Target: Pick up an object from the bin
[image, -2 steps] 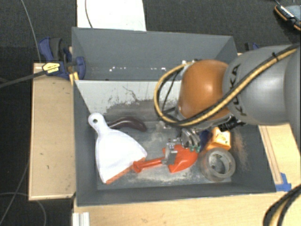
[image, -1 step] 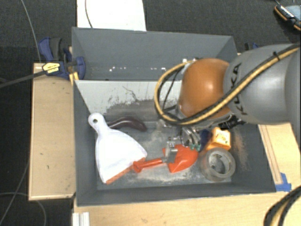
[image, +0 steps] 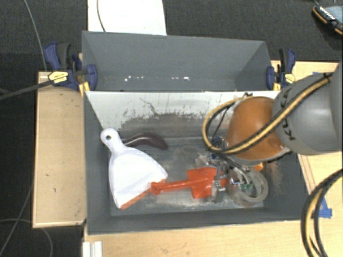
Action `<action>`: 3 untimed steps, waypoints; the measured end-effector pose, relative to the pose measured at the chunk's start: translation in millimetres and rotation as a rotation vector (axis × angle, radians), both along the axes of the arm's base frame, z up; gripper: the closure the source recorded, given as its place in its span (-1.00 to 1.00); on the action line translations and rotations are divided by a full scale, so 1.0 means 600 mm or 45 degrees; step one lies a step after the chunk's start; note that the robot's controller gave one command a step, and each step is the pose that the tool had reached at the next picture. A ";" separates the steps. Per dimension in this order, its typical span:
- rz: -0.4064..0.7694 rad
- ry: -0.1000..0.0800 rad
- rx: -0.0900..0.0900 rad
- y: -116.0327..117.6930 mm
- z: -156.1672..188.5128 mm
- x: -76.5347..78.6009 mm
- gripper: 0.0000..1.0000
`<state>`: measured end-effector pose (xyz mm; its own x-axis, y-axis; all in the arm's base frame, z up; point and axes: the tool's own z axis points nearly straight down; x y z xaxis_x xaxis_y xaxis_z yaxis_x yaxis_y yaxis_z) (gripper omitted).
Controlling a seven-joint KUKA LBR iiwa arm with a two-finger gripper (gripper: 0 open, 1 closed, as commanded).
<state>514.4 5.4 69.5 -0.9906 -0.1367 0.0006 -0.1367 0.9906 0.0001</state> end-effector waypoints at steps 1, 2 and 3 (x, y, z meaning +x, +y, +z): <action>-0.045 -0.012 0.007 0.035 0.001 -0.014 -1.00; -0.008 -0.008 0.002 0.004 0.002 0.001 -1.00; -0.032 -0.013 0.008 0.028 0.002 -0.009 -1.00</action>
Offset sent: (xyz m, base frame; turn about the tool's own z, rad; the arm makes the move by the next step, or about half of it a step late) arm -0.0002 0.0026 0.0008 0.0035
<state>509.0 22.4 70.7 -0.9937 -0.1115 -0.0105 -0.1116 0.9937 0.0050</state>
